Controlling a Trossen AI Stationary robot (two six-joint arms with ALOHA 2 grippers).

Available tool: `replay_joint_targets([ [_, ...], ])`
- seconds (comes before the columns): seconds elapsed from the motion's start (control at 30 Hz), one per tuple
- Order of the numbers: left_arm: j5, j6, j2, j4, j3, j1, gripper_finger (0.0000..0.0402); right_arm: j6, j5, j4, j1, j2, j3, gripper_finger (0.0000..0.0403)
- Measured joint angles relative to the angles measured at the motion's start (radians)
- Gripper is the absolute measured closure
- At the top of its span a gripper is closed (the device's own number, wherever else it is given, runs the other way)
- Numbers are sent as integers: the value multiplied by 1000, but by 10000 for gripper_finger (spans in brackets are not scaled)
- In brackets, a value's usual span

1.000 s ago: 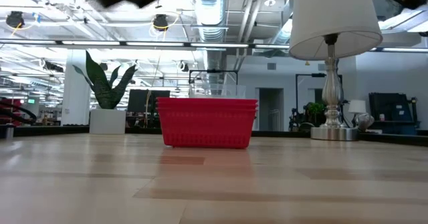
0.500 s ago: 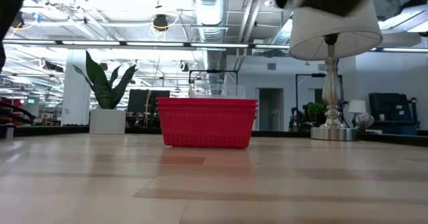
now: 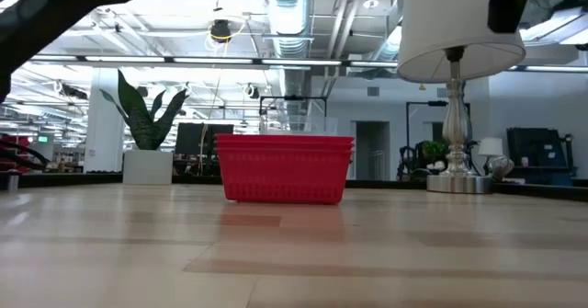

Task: Stack baskets by color
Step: Stack the left black bin on the right stacked black bins

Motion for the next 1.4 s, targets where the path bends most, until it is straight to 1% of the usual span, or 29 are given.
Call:
replay_joint_targets([
  [0.07,8,-10,10,-4,1,1,401,-2,4,-4,0,-18,0,285],
  [0.17,-6,41,13,-82,0,-8,401,-2,9,-4,0,-35,0,285],
  [0.3,-70,113,13,-142,0,-21,401,-1,37,-5,0,-35,0,285],
  [0.4,-95,118,13,-151,0,-25,401,8,49,-5,0,-35,0,285],
  [0.5,-162,116,13,-168,0,-30,401,18,57,-1,-1,-33,0,285],
  [0.57,-188,115,14,-172,0,-32,401,44,66,-1,-1,-33,0,285],
  [0.83,-185,119,14,-187,0,-61,401,89,75,-1,-1,-6,0,285],
  [1.03,-213,136,14,-190,0,-81,401,96,97,8,-1,42,0,285],
  [1.2,-231,136,14,-226,0,-84,400,97,104,24,-1,75,0,285],
  [1.4,-232,134,14,-229,0,-86,376,97,104,44,-1,100,0,285],
])
